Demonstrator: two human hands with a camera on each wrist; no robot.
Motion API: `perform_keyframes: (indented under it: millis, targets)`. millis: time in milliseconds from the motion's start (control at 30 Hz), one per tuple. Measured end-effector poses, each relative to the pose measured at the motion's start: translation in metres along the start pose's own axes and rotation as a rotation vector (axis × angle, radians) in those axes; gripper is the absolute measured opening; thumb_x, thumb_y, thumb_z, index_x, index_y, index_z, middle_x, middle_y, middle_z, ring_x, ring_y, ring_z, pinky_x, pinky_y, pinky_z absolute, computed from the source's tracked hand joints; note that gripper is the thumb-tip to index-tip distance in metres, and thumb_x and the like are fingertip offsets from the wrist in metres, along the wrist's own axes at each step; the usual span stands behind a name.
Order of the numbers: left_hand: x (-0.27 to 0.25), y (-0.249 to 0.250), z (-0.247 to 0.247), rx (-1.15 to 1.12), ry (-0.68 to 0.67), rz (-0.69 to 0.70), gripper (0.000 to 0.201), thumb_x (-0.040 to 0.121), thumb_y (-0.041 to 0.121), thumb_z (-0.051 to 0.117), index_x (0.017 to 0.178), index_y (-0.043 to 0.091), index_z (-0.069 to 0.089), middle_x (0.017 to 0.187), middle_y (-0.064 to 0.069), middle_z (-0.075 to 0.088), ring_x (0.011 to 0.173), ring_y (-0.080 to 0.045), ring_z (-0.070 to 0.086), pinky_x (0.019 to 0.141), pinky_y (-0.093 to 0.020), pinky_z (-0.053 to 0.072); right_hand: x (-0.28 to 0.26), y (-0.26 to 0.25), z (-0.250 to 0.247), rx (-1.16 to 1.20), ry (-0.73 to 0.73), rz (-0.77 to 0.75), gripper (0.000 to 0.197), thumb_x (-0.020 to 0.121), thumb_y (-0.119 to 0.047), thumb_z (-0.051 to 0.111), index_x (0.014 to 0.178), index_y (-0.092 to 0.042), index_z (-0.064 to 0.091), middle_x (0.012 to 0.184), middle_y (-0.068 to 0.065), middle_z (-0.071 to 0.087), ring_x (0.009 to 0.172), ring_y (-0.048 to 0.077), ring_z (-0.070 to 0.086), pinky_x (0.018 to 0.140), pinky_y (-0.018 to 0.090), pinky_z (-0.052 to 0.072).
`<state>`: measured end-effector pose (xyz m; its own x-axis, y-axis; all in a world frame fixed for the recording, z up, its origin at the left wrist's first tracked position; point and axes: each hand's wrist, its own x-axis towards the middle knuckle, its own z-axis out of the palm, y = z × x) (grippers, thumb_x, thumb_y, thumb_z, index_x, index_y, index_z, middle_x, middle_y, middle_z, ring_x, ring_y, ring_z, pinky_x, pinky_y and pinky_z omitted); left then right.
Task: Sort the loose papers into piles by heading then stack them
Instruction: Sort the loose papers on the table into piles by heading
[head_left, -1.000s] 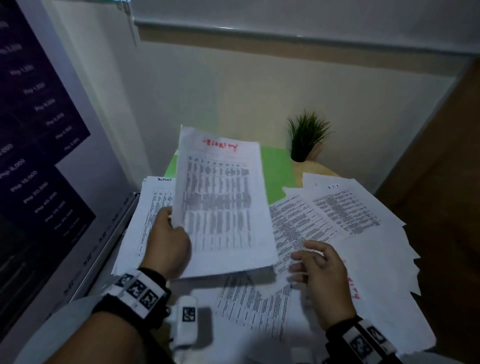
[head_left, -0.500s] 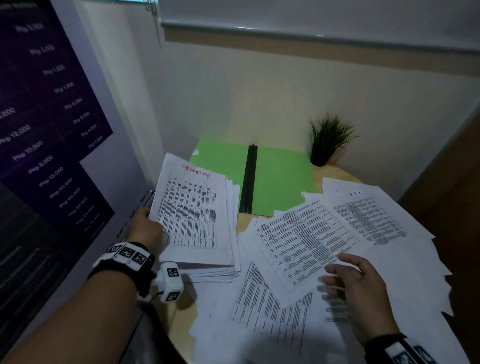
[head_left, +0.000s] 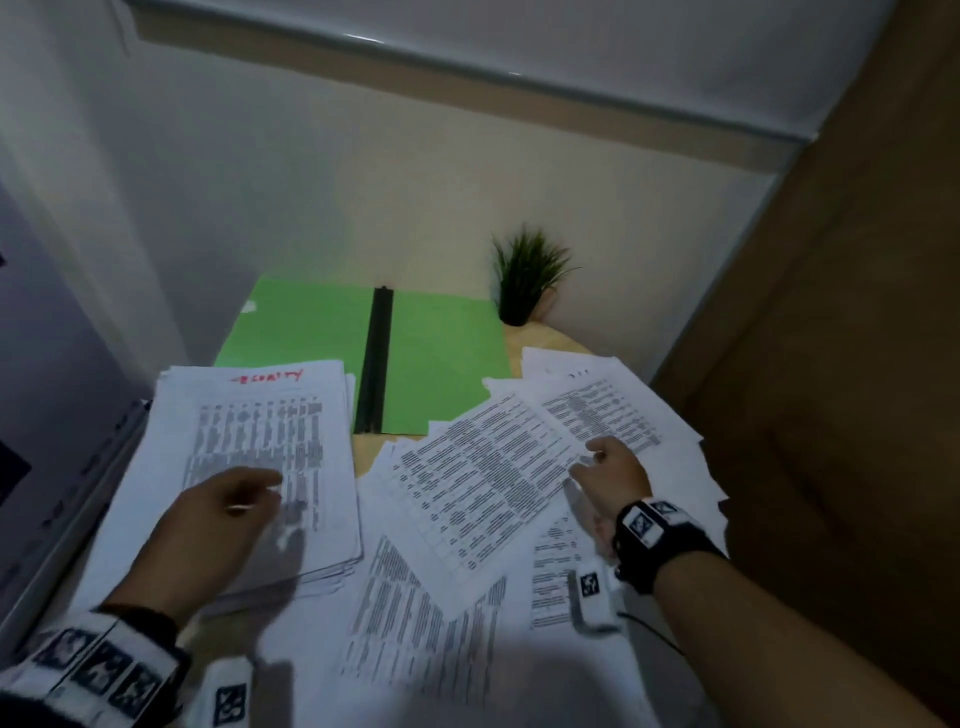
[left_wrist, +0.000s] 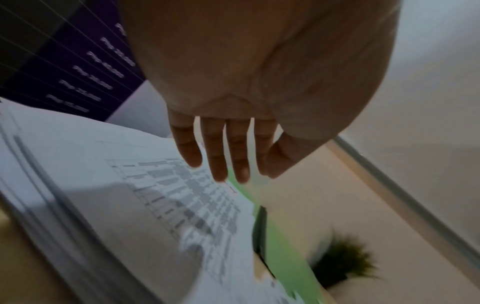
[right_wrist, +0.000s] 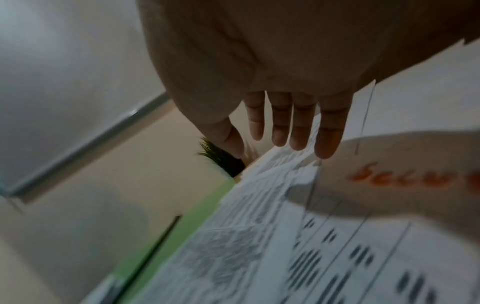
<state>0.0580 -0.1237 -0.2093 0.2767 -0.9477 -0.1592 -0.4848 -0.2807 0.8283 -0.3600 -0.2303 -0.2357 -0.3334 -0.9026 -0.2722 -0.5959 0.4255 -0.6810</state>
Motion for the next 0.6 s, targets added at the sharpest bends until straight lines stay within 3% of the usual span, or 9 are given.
perform_keyframes:
  millis: [100,200,267,300,333,400,500,600]
  targets:
    - [-0.025,0.014,0.010,-0.002,-0.146,0.030,0.018,0.094,0.025,0.068,0.096,0.041,0.074,0.093,0.011,0.078,0.090,-0.011,0.073,0.091,-0.044,0.055,0.032,0.006,-0.006,-0.343,-0.072,0.056,0.084,0.079,-0.040,0.080,0.151,-0.014,0.043,0.151,0.009,0.052,0.132,0.032,0.055,0.107,0.039,0.049]
    - [-0.046,0.019,0.019,-0.011,-0.216,0.067,0.028,0.089,0.027,0.073,0.097,0.054,0.071,0.089,0.018,0.078,0.087,-0.001,0.074,0.090,-0.036,0.056,0.050,0.013,-0.004,-0.363,-0.086,0.131,0.129,0.057,-0.064,0.085,0.161,-0.022,0.022,0.163,0.005,0.036,0.139,0.036,0.048,0.101,0.050,0.054]
    - [-0.062,0.023,0.024,-0.042,-0.242,0.050,0.031,0.086,0.025,0.077,0.096,0.054,0.071,0.087,0.017,0.078,0.087,0.003,0.073,0.090,-0.027,0.055,0.058,0.015,0.004,-0.310,-0.084,0.158,0.142,0.048,-0.066,0.088,0.162,-0.028,0.014,0.164,0.004,0.033,0.137,0.037,0.050,0.095,0.056,0.057]
    - [-0.071,0.025,0.028,-0.050,-0.250,0.047,0.031,0.085,0.024,0.077,0.096,0.053,0.071,0.086,0.015,0.078,0.085,0.003,0.073,0.090,-0.023,0.053,0.058,0.012,0.007,-0.313,-0.087,0.157,0.140,0.050,-0.061,0.091,0.162,-0.027,0.015,0.162,0.005,0.036,0.138,0.036,0.050,0.100,0.055,0.055]
    - [-0.079,0.026,0.031,-0.059,-0.268,0.049,0.029,0.084,0.025,0.078,0.095,0.051,0.072,0.084,0.012,0.079,0.083,0.000,0.074,0.088,-0.020,0.053,0.062,0.013,0.011,-0.318,-0.090,0.144,0.130,0.057,-0.052,0.094,0.161,-0.024,0.020,0.158,0.007,0.043,0.136,0.035,0.051,0.103,0.050,0.053]
    - [-0.090,0.027,0.037,-0.073,-0.296,0.057,0.026,0.079,0.029,0.075,0.094,0.050,0.072,0.081,0.007,0.079,0.079,-0.007,0.075,0.083,-0.019,0.054,0.062,0.010,0.015,-0.283,-0.057,0.117,0.087,0.073,-0.027,0.088,0.148,-0.018,0.044,0.135,0.009,0.063,0.119,0.031,0.063,0.097,0.039,0.056]
    - [-0.087,0.023,0.041,-0.044,-0.326,0.058,0.037,0.085,0.015,0.074,0.091,0.052,0.071,0.080,0.005,0.078,0.076,-0.008,0.074,0.084,-0.025,0.056,0.053,0.004,0.011,-0.163,0.070,0.054,0.018,0.088,-0.012,0.068,0.105,-0.012,0.070,0.098,0.008,0.071,0.088,0.029,0.067,0.078,0.031,0.057]
    - [-0.075,0.020,0.038,-0.034,-0.304,0.027,0.038,0.091,0.017,0.070,0.090,0.055,0.069,0.082,0.011,0.078,0.077,-0.002,0.072,0.095,-0.036,0.054,0.031,-0.011,-0.008,0.127,0.204,-0.035,0.005,0.093,-0.008,0.063,0.089,-0.005,0.063,0.085,0.008,0.063,0.078,0.027,0.059,0.064,0.022,0.048]
